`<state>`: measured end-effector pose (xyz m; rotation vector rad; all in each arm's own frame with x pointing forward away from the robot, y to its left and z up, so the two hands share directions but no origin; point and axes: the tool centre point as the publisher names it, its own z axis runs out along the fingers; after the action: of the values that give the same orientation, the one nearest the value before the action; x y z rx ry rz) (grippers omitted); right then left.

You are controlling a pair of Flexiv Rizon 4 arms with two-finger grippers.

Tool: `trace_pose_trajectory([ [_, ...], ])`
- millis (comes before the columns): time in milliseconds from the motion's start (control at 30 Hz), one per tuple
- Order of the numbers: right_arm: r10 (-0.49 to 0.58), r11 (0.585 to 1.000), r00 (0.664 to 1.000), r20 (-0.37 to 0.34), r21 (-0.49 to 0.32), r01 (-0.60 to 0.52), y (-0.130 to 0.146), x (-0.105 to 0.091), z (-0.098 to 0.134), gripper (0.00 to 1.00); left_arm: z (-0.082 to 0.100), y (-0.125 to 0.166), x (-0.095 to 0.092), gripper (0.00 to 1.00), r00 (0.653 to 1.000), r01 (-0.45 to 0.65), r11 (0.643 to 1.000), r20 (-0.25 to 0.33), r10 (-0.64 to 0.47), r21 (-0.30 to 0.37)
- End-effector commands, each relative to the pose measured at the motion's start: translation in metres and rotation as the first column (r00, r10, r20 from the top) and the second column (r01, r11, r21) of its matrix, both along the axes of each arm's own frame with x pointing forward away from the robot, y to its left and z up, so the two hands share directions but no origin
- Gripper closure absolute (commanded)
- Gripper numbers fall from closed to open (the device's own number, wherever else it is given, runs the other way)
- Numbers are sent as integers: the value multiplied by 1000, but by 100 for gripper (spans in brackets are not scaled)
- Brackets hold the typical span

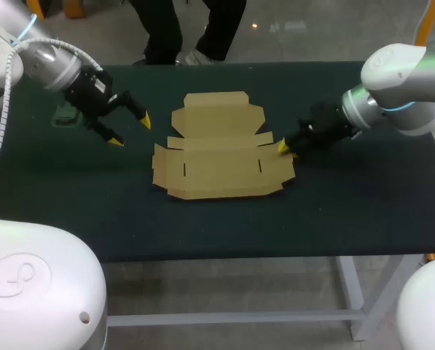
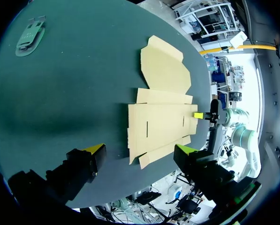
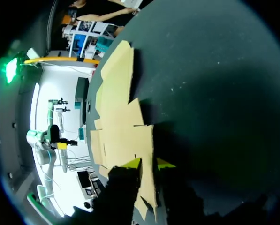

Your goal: Assemble the packaging by folding the flat box into shape, placing the metal phone stand inside, and closing the box properly

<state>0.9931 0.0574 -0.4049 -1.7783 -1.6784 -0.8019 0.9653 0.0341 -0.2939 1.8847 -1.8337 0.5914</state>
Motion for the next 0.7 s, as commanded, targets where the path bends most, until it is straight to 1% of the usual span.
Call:
trace_pose_trajectory([
  [33,13,1000,1000,0,20,-13,1,0,-2,100,1,1,1,0,1000,0,1000,-8,0,4],
  [167,15,999,1000,4,35,-15,-1,-8,0,100,1,1,0,0,1000,-1,1000,-10,1,5],
  [400,22,999,1000,12,37,-22,1,-23,1,100,1,-2,0,0,1000,12,1000,-9,-12,5],
  [533,34,998,999,15,45,-35,4,-31,2,100,1,-4,-2,0,1000,20,1000,-9,-20,8],
  [700,48,998,998,36,47,-50,11,-41,4,100,2,-5,-5,0,1000,26,1000,-6,-26,10],
])
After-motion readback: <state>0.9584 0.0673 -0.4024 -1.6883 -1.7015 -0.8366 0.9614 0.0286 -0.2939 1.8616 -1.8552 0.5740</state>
